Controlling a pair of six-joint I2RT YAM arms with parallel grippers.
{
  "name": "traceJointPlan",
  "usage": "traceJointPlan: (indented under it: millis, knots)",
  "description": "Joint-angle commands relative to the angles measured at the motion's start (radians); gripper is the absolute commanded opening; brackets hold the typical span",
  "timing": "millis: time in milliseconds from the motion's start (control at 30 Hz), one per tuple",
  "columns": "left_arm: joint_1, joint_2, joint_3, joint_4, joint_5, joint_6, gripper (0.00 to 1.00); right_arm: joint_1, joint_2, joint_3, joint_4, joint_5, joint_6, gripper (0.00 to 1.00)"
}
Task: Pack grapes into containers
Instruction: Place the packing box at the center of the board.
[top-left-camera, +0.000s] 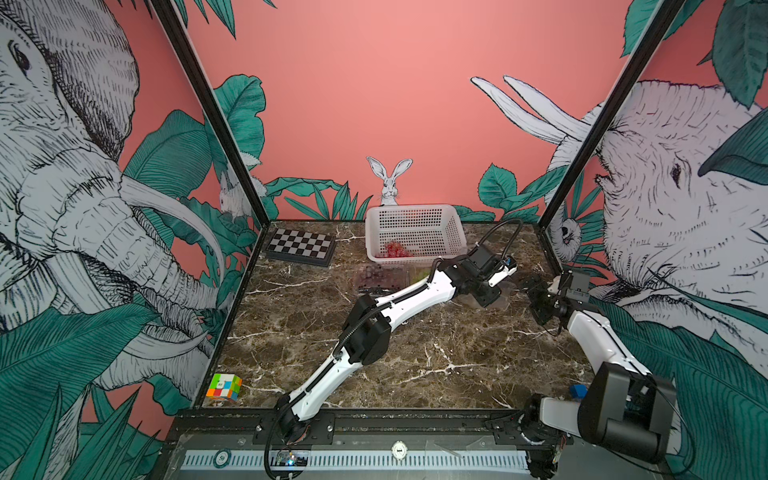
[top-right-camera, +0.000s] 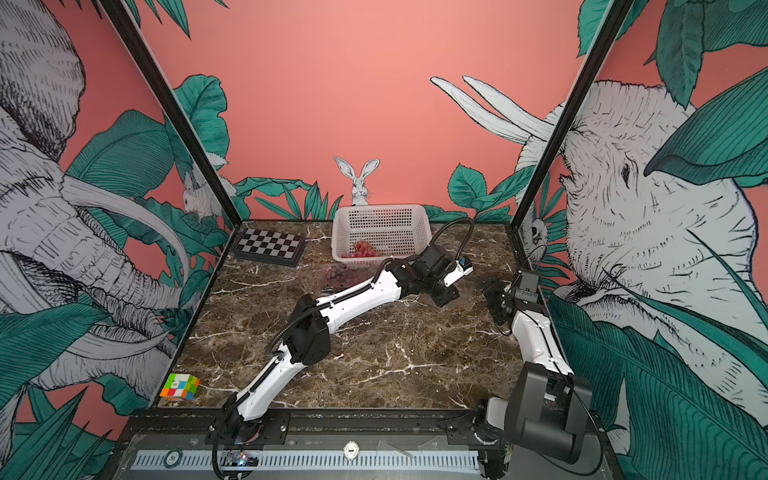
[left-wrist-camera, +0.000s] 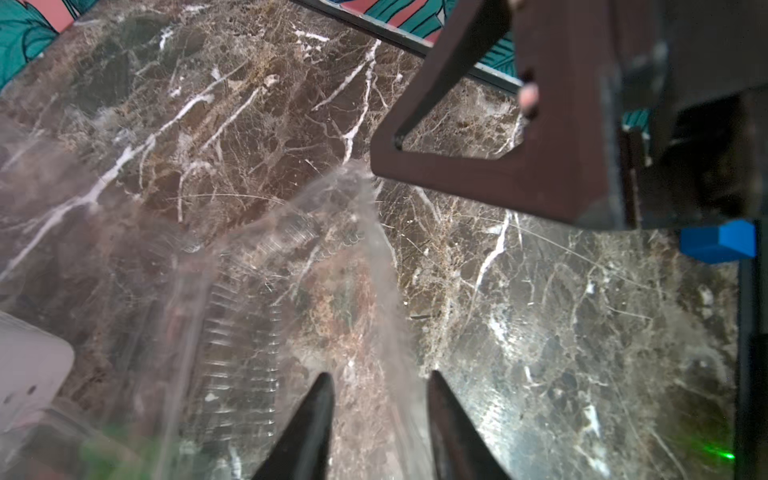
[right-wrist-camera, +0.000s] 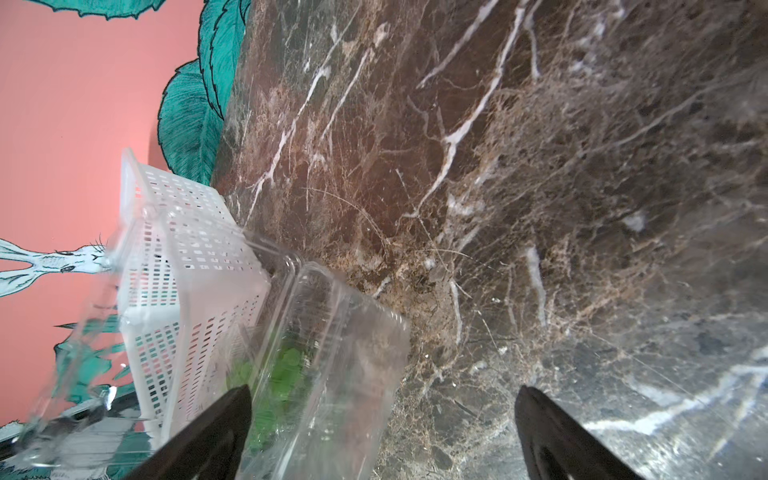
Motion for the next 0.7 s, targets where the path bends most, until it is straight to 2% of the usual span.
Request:
traceJointPlan:
  millis: [0,167,267,500,667]
  knots:
    - [-0.005,-0.028,0.014,0.007,0.009,-0.041,0.48,-0.002,-0.036,0.002,-0.017,0.04,0.001,0.98]
    - [0.005,-0.068,0.007,-0.003,0.005,-0.099,0.58,-0.002,-0.063,0.02,-0.04,0.05,-0.01,0.98]
    - [0.023,-0.135,-0.043,0.025,0.009,-0.145,0.69,-0.002,-0.081,0.025,-0.044,0.061,-0.019,0.98]
    - [0.079,-0.321,-0.273,0.185,0.065,-0.283,0.88,-0.002,-0.107,0.063,-0.115,0.11,-0.067,0.96]
    - [0.123,-0.397,-0.396,0.29,0.136,-0.404,0.98,0.002,-0.087,0.093,-0.161,0.079,-0.085,0.92]
